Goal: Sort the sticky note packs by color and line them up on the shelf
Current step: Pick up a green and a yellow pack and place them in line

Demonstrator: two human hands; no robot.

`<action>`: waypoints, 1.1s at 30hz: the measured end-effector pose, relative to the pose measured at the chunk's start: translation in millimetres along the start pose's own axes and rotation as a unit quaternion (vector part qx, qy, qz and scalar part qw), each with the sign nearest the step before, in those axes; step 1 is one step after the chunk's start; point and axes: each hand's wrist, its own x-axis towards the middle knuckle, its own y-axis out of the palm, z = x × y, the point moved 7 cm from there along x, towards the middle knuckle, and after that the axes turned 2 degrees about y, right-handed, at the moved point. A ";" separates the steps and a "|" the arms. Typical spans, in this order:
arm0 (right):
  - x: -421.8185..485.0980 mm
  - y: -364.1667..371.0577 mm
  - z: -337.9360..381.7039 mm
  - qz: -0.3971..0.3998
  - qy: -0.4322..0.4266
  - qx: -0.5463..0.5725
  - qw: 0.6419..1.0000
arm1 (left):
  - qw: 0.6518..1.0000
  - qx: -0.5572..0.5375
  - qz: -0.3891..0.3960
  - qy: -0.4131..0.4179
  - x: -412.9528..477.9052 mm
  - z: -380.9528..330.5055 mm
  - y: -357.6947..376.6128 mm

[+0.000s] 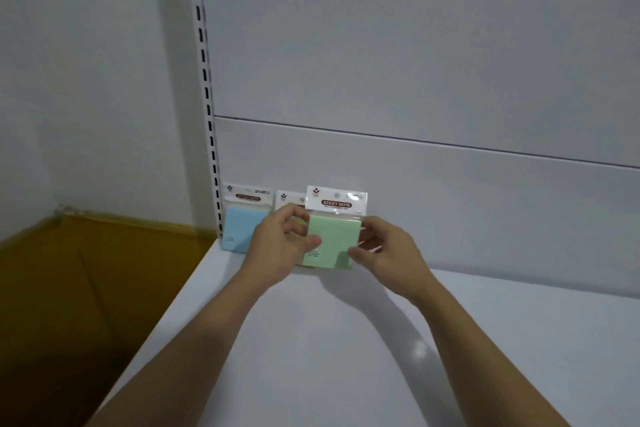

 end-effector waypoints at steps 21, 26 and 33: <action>-5.2 -7.6 -75.5 -0.136 0.093 0.019 0.986 | 0.944 0.311 0.017 0.110 -22.3 25.2 14.9; -2.8 -4.7 -76.5 -0.147 0.108 -0.027 0.983 | 0.932 0.338 0.031 0.126 -25.1 22.1 15.1; -3.2 -10.1 -76.5 -0.192 0.115 -0.066 0.973 | 0.910 0.387 0.040 0.147 -24.8 21.0 16.4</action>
